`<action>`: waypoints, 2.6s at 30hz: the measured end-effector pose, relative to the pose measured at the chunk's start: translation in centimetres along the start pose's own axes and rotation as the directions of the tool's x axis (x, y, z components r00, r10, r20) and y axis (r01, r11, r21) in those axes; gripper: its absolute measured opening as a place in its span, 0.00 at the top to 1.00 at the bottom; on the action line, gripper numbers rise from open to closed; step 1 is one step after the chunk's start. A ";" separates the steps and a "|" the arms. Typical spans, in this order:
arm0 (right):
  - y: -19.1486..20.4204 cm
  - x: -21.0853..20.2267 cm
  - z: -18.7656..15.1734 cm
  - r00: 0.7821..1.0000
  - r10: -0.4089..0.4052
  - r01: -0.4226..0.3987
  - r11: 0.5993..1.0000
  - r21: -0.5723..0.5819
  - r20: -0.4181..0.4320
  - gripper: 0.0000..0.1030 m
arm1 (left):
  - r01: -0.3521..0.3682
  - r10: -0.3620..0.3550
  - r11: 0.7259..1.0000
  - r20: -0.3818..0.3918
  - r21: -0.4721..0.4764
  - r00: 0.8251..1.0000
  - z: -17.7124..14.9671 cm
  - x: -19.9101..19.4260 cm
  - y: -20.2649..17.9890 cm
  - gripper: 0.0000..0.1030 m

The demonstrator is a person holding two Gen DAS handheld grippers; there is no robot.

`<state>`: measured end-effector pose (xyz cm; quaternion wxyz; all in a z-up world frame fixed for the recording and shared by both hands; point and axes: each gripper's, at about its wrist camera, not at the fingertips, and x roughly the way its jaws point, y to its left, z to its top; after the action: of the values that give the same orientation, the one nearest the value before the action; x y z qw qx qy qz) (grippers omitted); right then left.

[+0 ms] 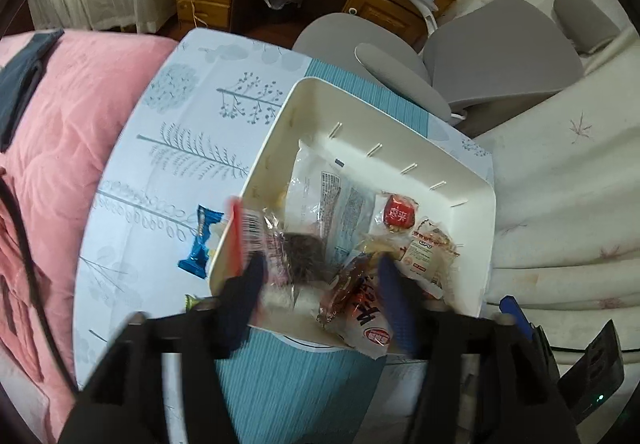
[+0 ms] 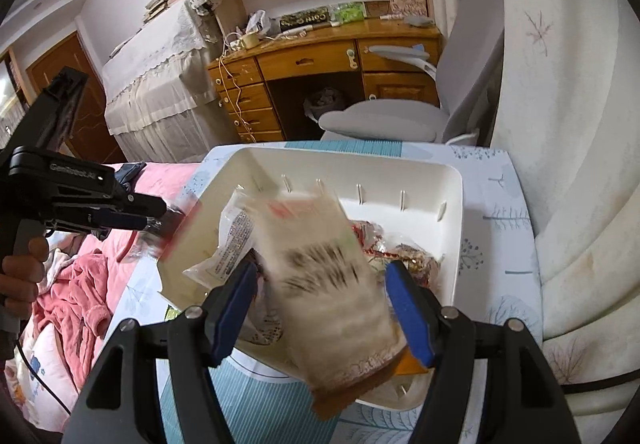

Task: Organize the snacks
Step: 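Drop the nut bag into the basket with left tool while right tool releases the biscuit bag, then move both tools to the blue wrapper and green pastry pack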

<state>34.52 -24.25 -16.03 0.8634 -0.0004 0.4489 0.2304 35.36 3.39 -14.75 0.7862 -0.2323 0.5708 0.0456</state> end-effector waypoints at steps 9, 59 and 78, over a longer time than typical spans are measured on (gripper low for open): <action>-0.2 -0.2 -0.8 0.999 0.023 -0.020 0.997 0.074 -0.039 0.26 | -0.007 0.006 0.999 -0.007 -0.041 1.000 -1.5 -1.0 2.0 0.36; 16.3 6.6 -13.3 0.980 -0.063 0.161 0.810 0.564 -0.189 0.22 | 0.209 -0.101 0.808 -0.218 0.551 0.971 0.2 4.6 15.3 0.34; 21.6 11.2 -12.6 0.971 -0.232 0.239 0.955 0.174 -0.060 0.21 | 0.289 -0.191 0.592 -0.217 0.752 0.957 0.0 11.7 11.9 0.34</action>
<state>21.67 -3.14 -27.76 0.8723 0.0195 0.4813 0.0843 35.38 11.66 -29.23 0.7740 0.0524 0.5411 -0.3246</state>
